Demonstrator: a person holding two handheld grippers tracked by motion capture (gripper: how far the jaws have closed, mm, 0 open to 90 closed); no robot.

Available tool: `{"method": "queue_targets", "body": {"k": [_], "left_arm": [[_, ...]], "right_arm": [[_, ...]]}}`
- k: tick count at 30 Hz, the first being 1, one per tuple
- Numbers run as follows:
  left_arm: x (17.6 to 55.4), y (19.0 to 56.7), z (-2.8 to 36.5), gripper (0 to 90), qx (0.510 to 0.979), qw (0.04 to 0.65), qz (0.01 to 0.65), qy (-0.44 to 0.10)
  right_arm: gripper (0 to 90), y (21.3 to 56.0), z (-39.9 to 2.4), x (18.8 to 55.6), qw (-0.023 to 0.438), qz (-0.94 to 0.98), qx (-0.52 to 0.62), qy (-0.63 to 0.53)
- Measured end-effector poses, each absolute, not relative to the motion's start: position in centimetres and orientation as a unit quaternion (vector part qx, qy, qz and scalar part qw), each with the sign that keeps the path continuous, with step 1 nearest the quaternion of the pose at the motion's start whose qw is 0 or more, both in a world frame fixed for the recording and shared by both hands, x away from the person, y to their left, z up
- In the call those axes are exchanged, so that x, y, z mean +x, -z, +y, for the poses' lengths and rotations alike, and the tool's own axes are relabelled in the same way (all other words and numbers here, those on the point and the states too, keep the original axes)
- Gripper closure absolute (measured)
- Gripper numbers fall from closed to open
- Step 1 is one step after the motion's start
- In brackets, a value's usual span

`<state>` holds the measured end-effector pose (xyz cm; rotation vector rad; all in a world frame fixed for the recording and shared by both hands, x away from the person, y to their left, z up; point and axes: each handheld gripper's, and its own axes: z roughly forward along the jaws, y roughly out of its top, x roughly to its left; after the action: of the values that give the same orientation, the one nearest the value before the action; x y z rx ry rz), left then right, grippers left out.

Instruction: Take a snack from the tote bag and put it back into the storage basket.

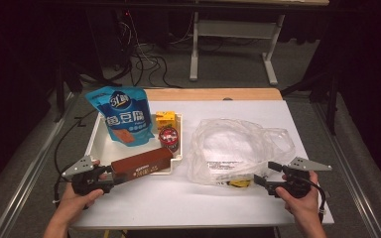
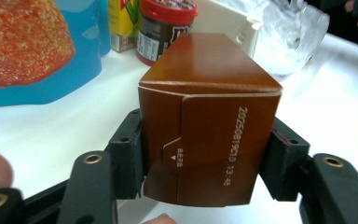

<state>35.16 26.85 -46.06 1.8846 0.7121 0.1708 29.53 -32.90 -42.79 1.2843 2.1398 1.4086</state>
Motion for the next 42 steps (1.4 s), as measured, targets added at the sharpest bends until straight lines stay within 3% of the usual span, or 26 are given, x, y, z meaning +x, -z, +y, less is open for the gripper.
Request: {"method": "queue_targets", "body": {"k": [4,15,18,22,27,29,31,42], "left_arm": [[35.0,45.8,27.0,35.4,0.786,0.528,0.310,-0.087],[33.9,43.9,27.1,28.8,0.755,0.543,0.344,-0.130],[33.1,43.4,26.8,33.1,0.742,0.540,0.368,-0.147],[31.9,42.6,26.4,47.5,0.715,0.562,0.386,-0.153],[31.0,42.3,25.4,65.4,0.707,0.533,0.423,-0.190],[31.0,42.4,25.3,74.7,0.705,0.531,0.434,-0.183],[30.9,42.5,24.9,90.0,0.713,0.511,0.442,-0.187],[32.8,45.2,21.5,90.0,0.746,0.449,0.467,-0.154]], "right_arm": [[15.1,42.8,-32.8,29.5,0.138,0.740,0.443,-0.486],[15.1,42.8,-32.9,29.5,0.140,0.739,0.443,-0.488],[15.2,42.8,-33.0,29.6,0.139,0.739,0.444,-0.487],[15.2,42.8,-33.0,29.6,0.140,0.740,0.443,-0.487],[15.2,42.8,-32.8,29.6,0.140,0.741,0.441,-0.487],[15.2,42.8,-32.8,29.6,0.139,0.740,0.443,-0.487],[15.3,42.9,-32.8,29.6,0.139,0.741,0.443,-0.486],[15.6,43.1,-32.5,29.8,0.134,0.744,0.441,-0.484]]}}
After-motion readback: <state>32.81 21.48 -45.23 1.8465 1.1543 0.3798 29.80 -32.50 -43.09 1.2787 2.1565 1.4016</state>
